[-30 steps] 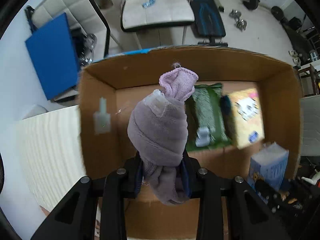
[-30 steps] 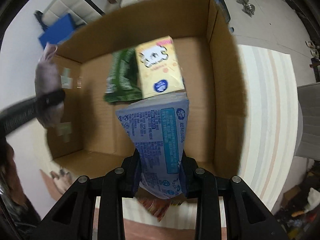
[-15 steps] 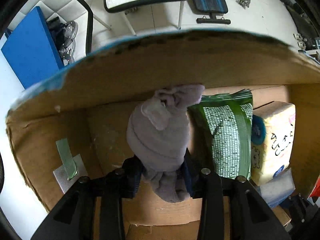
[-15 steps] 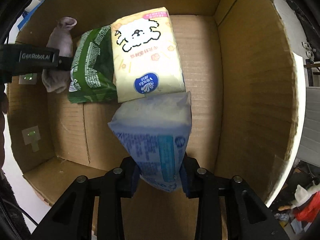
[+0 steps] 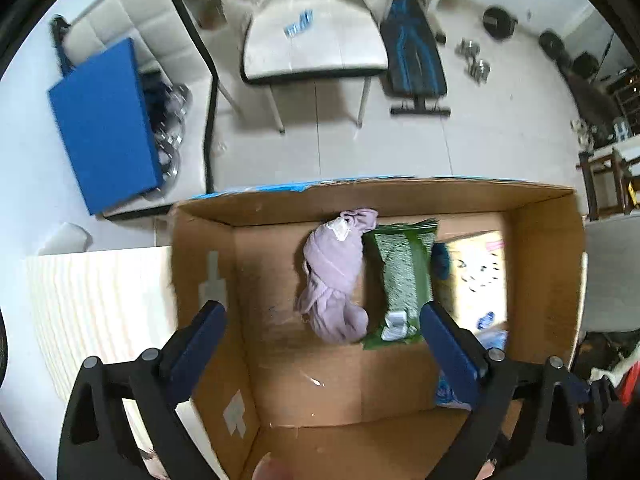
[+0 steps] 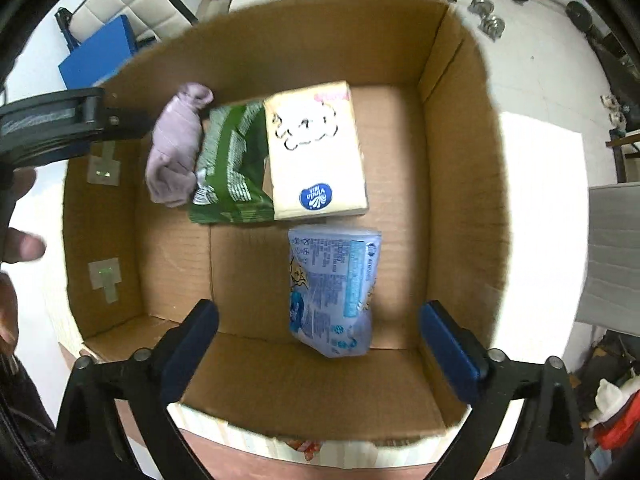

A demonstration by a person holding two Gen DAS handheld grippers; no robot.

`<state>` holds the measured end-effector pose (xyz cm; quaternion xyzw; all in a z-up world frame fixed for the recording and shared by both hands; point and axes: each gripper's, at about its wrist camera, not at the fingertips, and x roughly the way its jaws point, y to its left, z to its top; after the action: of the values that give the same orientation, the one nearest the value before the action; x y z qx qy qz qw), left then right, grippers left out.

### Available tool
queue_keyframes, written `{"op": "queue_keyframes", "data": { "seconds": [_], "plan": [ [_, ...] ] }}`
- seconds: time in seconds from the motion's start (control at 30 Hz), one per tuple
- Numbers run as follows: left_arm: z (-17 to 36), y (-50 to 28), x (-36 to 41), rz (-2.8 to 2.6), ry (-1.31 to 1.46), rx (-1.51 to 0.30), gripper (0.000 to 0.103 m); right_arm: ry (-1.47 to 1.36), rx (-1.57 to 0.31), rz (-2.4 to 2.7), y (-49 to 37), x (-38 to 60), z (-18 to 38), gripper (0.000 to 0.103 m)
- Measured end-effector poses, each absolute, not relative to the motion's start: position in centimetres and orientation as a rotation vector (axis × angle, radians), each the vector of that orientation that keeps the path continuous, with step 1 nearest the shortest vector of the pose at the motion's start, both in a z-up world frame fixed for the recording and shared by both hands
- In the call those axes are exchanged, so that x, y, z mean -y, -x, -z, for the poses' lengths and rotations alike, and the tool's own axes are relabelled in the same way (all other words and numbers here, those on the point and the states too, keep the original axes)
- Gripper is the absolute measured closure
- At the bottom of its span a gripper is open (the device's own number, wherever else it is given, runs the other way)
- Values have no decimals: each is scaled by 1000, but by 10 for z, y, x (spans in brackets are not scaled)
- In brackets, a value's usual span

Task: Organize soft objects
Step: 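Grasp the orange panda snack bag with the left tool while the right tool grasps the black shoe-shine pack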

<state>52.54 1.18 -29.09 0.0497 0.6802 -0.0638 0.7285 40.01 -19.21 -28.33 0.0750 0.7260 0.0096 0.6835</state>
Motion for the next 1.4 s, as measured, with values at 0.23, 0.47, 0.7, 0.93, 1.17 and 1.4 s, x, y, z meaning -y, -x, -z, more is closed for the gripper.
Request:
{"op": "queue_keyframes", "data": {
  "seconds": [0.23, 0.47, 0.7, 0.93, 1.17, 1.4],
  "plan": [
    [258, -464, -20, 157, -58, -1412, 3, -131, -1547, -14, -380, 190, 250, 0],
    [227, -408, -27, 137, -43, -1347, 3, -171, -1468, -62, -353, 186, 213, 0],
    [234, -335, -81, 29, 147, -1328, 3, -261, -1383, -101, -289, 198, 198, 0],
    [349, -294, -142, -57, 488, -1572, 30, -479, -1528, -30, -227, 235, 289, 28],
    [421, -309, -132, -39, 533, -1666, 30, -565, -1517, 71, -226, 247, 342, 36],
    [446, -314, -129, -73, 537, -1675, 30, -506, -1511, 122, -244, 225, 368, 37]
  ]
}}
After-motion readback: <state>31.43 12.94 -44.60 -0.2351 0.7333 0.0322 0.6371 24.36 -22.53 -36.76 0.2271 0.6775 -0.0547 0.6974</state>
